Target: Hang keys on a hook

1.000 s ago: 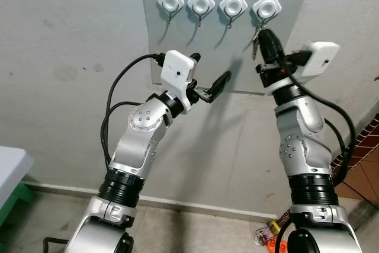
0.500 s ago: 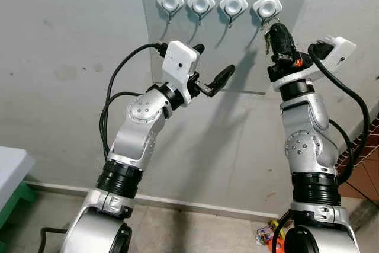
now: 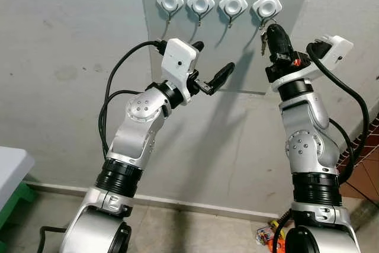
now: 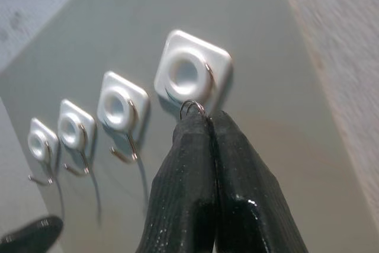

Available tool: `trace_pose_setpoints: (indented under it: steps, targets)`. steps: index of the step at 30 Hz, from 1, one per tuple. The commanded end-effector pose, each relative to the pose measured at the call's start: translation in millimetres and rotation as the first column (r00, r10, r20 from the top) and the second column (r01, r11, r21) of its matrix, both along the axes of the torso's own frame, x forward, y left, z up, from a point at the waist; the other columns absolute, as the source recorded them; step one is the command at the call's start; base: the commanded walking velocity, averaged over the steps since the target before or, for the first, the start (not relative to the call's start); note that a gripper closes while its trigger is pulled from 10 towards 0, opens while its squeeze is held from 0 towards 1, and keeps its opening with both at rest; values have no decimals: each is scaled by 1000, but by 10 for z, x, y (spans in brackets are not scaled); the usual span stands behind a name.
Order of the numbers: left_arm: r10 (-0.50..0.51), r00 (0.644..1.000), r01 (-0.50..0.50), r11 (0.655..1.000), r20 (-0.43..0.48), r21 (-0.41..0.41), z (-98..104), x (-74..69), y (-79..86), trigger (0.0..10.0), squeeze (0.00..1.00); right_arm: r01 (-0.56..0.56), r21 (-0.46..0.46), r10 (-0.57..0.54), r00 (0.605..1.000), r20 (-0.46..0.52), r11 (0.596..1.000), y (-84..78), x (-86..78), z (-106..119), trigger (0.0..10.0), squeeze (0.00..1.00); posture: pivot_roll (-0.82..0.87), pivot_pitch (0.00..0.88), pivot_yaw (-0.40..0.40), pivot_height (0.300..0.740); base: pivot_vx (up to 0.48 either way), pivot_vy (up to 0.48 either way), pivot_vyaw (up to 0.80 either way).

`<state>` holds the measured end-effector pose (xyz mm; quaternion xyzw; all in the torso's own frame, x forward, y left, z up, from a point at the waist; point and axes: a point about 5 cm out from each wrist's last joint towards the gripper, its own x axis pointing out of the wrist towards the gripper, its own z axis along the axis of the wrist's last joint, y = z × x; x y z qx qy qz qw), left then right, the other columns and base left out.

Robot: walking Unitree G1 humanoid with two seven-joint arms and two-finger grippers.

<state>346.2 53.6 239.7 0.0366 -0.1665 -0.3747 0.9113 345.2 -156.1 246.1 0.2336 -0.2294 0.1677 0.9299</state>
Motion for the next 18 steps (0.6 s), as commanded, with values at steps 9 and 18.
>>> trace_pose_setpoints:
  steps: [9,18]
  targets:
    - [6,1000,-6,1000,13,7,39,20,19,10000,0,-19,-6,19,1000,-3,1000,-7,-71,-7,10000,0,-100,0,21,740,0,0,0]
    - [7,1000,-7,1000,16,8,49,19,23,10000,0,-94,-7,94,995,15,996,101,-84,55,10000,0,-91,0,16,740,0,0,0]
